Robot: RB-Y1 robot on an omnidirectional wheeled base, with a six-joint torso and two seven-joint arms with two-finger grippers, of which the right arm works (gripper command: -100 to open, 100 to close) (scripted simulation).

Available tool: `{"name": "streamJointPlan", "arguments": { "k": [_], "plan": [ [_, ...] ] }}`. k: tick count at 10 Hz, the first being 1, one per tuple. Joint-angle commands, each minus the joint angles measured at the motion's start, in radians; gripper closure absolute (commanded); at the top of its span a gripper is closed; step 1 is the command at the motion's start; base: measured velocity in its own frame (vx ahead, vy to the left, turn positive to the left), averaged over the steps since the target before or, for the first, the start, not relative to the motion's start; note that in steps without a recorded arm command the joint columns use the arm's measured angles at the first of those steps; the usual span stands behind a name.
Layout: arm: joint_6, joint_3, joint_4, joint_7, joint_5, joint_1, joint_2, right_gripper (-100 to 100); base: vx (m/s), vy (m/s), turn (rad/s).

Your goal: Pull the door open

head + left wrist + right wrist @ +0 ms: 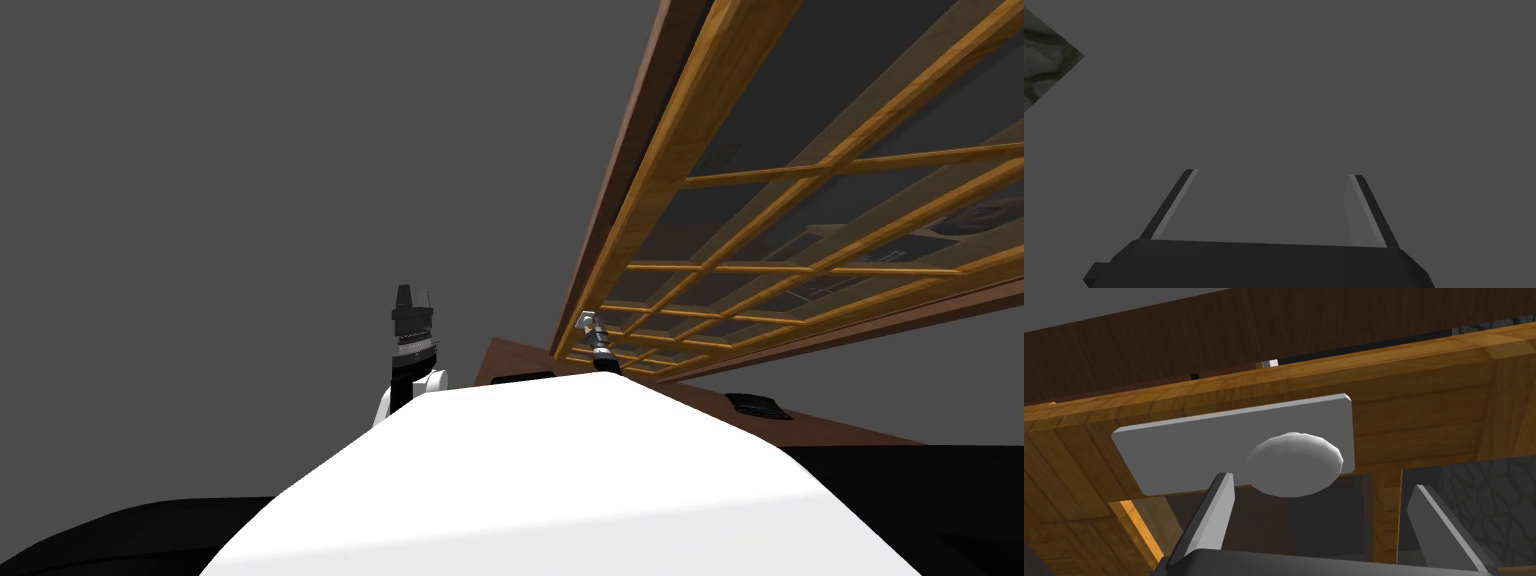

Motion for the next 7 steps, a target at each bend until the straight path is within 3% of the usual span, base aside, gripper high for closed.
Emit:
{"name": "streamJointPlan", "arguments": {
  "k": [1,5,7],
  "plan": [
    [0.005,0.011,-0.01,-0.05,-0.023,0.002,0.002,-100,-0.05,0.019,0.031],
    [0.007,0.026,-0.013,-0.142,-0.055,-0.002,0.005,-100,-0.037,0.002,0.024],
    [0.009,0.042,-0.016,-0.205,-0.091,-0.006,0.008,-100,-0.053,-0.003,0.045]
  ]
}}
